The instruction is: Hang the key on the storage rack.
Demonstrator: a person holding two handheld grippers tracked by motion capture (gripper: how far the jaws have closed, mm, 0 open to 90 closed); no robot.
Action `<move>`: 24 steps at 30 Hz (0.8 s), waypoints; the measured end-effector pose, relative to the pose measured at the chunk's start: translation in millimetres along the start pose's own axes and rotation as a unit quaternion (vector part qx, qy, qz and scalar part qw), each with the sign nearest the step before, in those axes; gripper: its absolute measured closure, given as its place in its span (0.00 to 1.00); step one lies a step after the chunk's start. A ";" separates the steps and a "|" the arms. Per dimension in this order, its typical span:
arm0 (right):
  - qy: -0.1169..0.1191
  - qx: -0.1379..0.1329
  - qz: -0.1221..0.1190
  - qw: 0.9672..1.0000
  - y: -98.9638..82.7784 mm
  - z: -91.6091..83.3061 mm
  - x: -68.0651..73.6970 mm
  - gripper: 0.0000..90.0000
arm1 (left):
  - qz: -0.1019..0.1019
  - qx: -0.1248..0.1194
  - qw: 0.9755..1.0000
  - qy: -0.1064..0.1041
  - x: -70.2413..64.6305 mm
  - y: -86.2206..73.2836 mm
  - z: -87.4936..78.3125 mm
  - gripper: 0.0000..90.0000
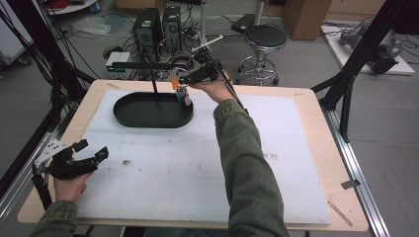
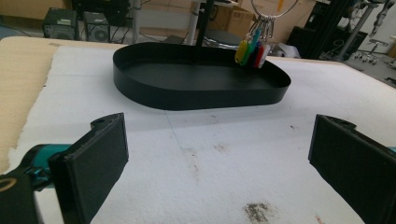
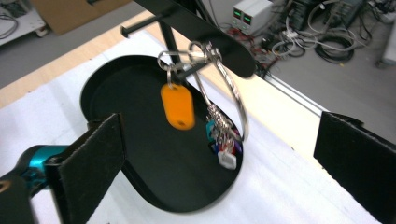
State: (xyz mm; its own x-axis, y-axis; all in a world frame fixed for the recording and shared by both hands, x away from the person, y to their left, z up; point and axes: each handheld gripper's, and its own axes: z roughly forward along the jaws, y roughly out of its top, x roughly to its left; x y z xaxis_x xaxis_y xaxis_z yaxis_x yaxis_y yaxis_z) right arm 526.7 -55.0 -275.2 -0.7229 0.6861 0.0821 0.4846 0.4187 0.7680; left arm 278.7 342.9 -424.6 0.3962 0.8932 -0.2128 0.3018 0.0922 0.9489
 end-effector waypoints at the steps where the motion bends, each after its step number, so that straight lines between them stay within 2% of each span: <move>1: -0.003 0.008 0.003 1.000 -1.7 -2.8 -0.7 0.01 | 0.000 0.000 1.000 0.000 0.0 -0.1 -0.1 0.06; 4: -0.012 0.019 0.000 1.000 -2.9 -5.9 0.8 0.01 | 0.001 0.001 1.000 0.000 -0.1 -0.1 0.1 0.06; 6: -0.020 0.037 -0.009 0.999 -3.8 -8.3 3.3 0.01 | 0.002 0.002 1.000 0.000 -0.2 -0.3 0.5 0.06; 7: -0.028 0.059 -0.018 0.998 -5.4 -10.7 6.2 0.01 | 0.002 0.002 1.000 0.000 -0.2 -0.3 0.5 0.06; 10: -0.033 0.074 -0.019 0.997 -8.0 -13.6 8.3 0.01 | 0.000 0.000 1.000 0.000 -0.3 -0.2 0.3 0.06; 15: -0.038 0.071 0.000 0.997 -20.8 -27.2 9.9 0.01 | 0.000 -0.003 1.000 -0.001 -0.1 0.1 -0.1 0.06; 17: -0.038 0.078 0.001 0.996 -27.7 -32.0 8.5 0.01 | 0.001 -0.003 1.000 -0.001 -0.2 0.3 -0.2 0.06; 22: -0.031 0.062 0.010 0.998 -43.9 -47.1 5.8 0.01 | -0.002 -0.005 1.000 0.001 0.2 0.2 0.4 0.06; 24: -0.046 0.068 0.008 0.997 -50.6 -52.1 6.3 0.01 | -0.003 -0.004 1.000 0.000 0.2 0.3 0.5 0.06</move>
State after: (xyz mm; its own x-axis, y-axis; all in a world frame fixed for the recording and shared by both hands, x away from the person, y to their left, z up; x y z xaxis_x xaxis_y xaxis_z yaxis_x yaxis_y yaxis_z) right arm 472.0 -102.9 -280.5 -0.6693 0.7423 0.0308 0.5624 0.4791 0.6739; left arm 279.2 342.9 -424.5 0.3941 0.8929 -0.2178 0.2970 0.1006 0.9496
